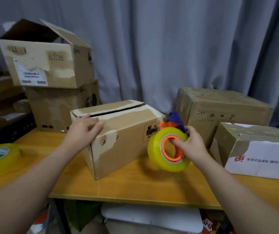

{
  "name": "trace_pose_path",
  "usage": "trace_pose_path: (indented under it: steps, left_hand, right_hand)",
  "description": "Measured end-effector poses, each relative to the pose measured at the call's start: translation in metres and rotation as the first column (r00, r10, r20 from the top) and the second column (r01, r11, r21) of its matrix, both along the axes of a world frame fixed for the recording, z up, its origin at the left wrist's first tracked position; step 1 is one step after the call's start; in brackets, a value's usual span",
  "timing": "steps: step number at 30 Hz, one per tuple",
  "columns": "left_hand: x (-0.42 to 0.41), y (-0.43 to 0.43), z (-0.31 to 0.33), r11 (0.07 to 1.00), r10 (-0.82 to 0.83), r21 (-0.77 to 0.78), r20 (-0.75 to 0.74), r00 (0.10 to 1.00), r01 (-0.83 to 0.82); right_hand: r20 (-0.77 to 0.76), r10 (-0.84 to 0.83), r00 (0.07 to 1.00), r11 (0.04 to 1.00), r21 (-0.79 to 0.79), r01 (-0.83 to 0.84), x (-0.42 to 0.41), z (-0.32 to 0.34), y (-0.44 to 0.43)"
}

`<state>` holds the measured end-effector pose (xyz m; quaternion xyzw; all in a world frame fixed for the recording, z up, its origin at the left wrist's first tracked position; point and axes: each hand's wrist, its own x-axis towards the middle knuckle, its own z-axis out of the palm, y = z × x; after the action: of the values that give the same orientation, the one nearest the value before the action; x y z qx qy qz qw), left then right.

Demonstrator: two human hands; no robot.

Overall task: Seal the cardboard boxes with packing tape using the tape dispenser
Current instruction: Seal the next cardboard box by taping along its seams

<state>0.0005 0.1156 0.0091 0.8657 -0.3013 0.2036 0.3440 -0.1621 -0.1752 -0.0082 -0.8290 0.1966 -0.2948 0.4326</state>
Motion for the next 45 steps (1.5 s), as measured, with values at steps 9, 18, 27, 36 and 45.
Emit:
trace_pose_path:
  steps: [9, 18, 27, 36, 45]
  left_hand:
    - [0.070, -0.013, 0.018, 0.943, 0.246, 0.322, -0.492, 0.835, -0.088]
    - [0.078, -0.001, 0.017, 0.923, 0.079, 0.366, -0.478, 0.875, 0.116]
    - [0.048, -0.034, 0.028, 0.797, -0.234, 0.390, -0.503, 0.832, 0.460]
    - [-0.005, -0.068, 0.021, 0.895, -0.230, 0.281, -0.376, 0.898, 0.347]
    - [-0.029, -0.077, 0.035, 0.503, -0.210, 0.750, -0.375, 0.903, 0.428]
  right_hand:
    - [0.242, 0.006, 0.970, 0.973, 0.223, -0.062, 0.051, 0.046, 0.035]
    - [0.322, -0.131, 0.938, 0.968, 0.247, 0.050, 0.070, 0.068, 0.010]
    - [0.365, -0.142, 0.920, 0.881, 0.470, -0.051, 0.048, 0.072, -0.010]
    - [0.187, -0.002, 0.982, 0.997, -0.077, 0.017, 0.058, 0.094, -0.002]
    - [-0.055, 0.157, 0.986, 0.935, -0.312, -0.166, 0.064, 0.103, 0.006]
